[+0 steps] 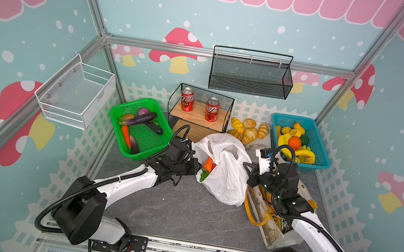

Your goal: Place the mixed food into the grocery bags and tie them

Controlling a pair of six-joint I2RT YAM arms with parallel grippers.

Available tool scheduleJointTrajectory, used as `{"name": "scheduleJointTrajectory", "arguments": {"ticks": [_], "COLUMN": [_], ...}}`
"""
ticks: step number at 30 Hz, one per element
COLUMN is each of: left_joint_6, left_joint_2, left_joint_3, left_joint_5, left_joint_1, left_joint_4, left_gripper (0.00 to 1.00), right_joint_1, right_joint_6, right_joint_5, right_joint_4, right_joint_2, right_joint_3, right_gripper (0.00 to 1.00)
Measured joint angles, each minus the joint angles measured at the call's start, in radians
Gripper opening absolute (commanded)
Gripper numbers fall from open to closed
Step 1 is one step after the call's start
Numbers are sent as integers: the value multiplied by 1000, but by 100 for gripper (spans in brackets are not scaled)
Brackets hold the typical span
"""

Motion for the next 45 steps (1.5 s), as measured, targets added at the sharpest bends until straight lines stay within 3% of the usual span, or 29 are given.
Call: {"name": "scheduleJointTrajectory", "arguments": {"ticks": [5,10,16,22,26,30,38,45], "left_joint_6": [16,49,87,36,-37,-79,-108,-110], "left_joint_2": [-179,-339,-483,-565,-540,-496,-473,-469], "left_joint_3": [29,38,-52,-296,-368,-348,-333,-330], "left_joint_5": [171,228,153,22,-81,-177,-259,-276], "left_joint_1": [-8,-8,-65,-196,-211,-212,-212,-212], "left_joint_4": [-79,-164,-154,130,254,237,203,188], "left_gripper": [6,4,4,8,8,9,10,10], "right_joint_1": [0,0,13,117,132,131,181,320], "right_joint_6": [-29,-35,22,31,8,-35,-148,-256], "right_joint_5": [54,33,-115,-153,-118,-24,225,369], "right_joint_4": [-72,-92,-42,-18,-22,-85,-225,-238], "right_joint_2": [-43,-8,183,380,460,495,354,191], "right_joint_3": [134,223,295,443,509,541,539,473], "right_gripper": [0,0,0,2,17,35,68,75]}}
